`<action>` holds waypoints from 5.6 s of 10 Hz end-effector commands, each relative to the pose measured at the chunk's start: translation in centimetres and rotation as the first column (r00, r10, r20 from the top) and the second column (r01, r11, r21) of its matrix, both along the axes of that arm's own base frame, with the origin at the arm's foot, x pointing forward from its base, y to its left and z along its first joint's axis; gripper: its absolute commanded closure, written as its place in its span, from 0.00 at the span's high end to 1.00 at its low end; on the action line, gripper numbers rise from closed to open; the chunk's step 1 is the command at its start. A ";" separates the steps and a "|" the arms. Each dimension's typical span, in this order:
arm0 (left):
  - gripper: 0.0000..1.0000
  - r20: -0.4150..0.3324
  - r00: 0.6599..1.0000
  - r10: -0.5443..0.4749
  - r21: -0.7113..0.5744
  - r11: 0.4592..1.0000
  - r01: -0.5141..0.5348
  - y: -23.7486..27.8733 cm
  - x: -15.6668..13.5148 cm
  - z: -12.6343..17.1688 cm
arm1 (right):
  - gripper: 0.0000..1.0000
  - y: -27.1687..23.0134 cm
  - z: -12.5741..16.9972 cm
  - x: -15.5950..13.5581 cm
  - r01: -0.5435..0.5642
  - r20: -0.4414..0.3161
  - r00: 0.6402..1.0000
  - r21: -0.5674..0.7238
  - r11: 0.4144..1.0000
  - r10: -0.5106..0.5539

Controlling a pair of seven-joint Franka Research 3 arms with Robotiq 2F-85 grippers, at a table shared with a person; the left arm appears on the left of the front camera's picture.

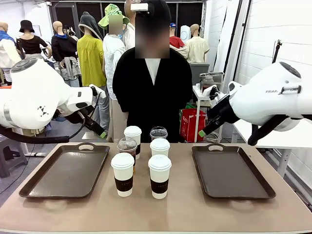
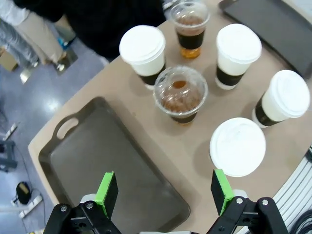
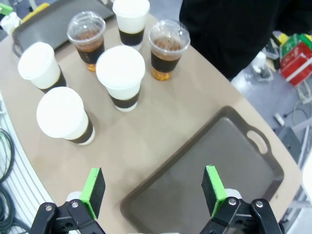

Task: Distribute the coffee onto the tray.
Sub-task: Pick up one iced Americano and place it on the right Handle tray.

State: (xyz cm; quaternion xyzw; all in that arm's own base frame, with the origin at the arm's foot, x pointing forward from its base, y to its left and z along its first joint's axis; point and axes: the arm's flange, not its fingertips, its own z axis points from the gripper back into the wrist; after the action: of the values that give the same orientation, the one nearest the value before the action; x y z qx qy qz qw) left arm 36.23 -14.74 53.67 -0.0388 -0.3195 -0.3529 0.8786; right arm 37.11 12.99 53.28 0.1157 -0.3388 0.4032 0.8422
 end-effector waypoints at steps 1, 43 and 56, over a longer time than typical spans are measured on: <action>1.00 0.008 0.994 -0.105 -0.082 0.991 0.105 1.4 -0.2 -0.7 | 1.00 -1.1 -0.4 0.1 -0.115 0.015 0.993 0.094 0.989 0.114; 1.00 0.028 0.982 -0.189 -0.213 0.958 0.191 4.1 1.4 -0.8 | 1.00 -2.1 1.8 7.5 -0.206 0.023 0.978 -0.002 0.979 0.206; 1.00 0.028 0.982 -0.189 -0.213 0.958 0.191 4.1 1.4 -0.8 | 1.00 -3.1 -4.7 22.8 -0.572 -0.128 0.814 -0.006 0.820 0.567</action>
State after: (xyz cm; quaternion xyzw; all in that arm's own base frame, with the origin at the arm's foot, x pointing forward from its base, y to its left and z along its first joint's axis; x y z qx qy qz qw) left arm 37.73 -10.85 52.93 -0.1553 -0.3560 -0.3979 0.8312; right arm 59.76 9.83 48.36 0.2091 -0.2199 0.6362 0.7093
